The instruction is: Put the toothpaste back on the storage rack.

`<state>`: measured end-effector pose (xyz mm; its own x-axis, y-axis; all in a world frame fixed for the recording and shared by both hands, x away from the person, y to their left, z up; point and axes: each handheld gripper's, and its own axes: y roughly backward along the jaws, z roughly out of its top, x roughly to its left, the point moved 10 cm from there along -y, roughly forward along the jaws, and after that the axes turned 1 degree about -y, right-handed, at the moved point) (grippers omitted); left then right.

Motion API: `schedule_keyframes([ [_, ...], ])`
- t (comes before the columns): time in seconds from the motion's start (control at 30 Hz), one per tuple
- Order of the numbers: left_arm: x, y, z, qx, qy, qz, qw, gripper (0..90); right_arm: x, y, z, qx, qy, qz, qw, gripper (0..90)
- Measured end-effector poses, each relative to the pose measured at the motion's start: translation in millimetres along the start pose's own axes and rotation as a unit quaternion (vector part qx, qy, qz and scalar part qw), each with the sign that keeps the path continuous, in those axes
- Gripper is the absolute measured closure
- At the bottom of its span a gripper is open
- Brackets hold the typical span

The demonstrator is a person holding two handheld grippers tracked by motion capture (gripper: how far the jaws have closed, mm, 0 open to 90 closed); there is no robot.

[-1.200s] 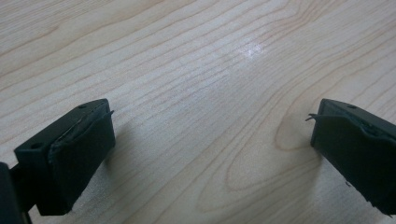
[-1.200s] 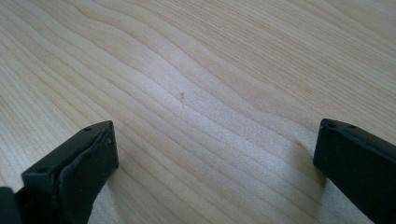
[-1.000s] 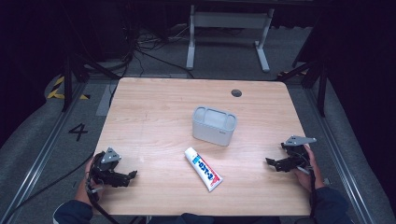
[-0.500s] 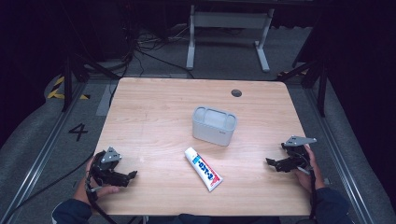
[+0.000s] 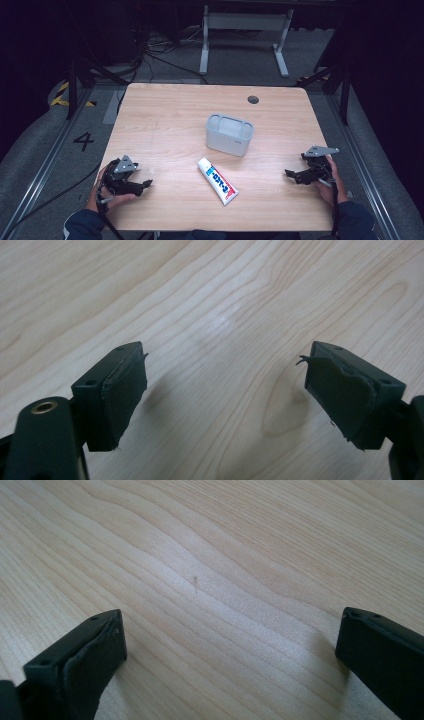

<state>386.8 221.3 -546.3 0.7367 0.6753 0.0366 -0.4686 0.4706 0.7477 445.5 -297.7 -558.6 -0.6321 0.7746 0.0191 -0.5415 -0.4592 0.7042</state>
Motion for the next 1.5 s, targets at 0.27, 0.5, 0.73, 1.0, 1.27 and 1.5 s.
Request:
schedule_keyframes([
  [0.27,-20.9,-4.5,29.3,-0.014,-0.044,-0.018,0.9988,17.9,0.1,0.1,0.1,0.0,-0.001,0.0,1.0,0.0],
  [0.5,-38.7,-7.3,54.9,-0.032,-0.067,-0.043,0.9963,17.4,0.0,0.0,0.0,0.0,0.0,0.0,1.0,0.0],
  [0.73,-68.6,-19.5,81.7,-0.026,-0.12,-0.071,0.99,17.2,0.2,0.1,0.1,0.0,-0.001,0.001,1.0,0.0],
  [1.0,-91.5,-32.7,98.6,-0.012,-0.162,-0.09,0.9827,17.0,0.2,0.0,0.1,0.0,-0.001,0.0,1.0,0.0],
  [1.27,-101.3,-37.6,109.8,-0.015,-0.175,-0.099,0.9794,17.0,-0.1,0.0,0.0,0.0,0.0,0.0,1.0,0.0],
  [1.5,-108.3,-42.6,115.3,-0.007,-0.191,-0.109,0.9754,17.1,0.1,0.0,0.1,0.0,0.0,0.0,1.0,0.0],
])
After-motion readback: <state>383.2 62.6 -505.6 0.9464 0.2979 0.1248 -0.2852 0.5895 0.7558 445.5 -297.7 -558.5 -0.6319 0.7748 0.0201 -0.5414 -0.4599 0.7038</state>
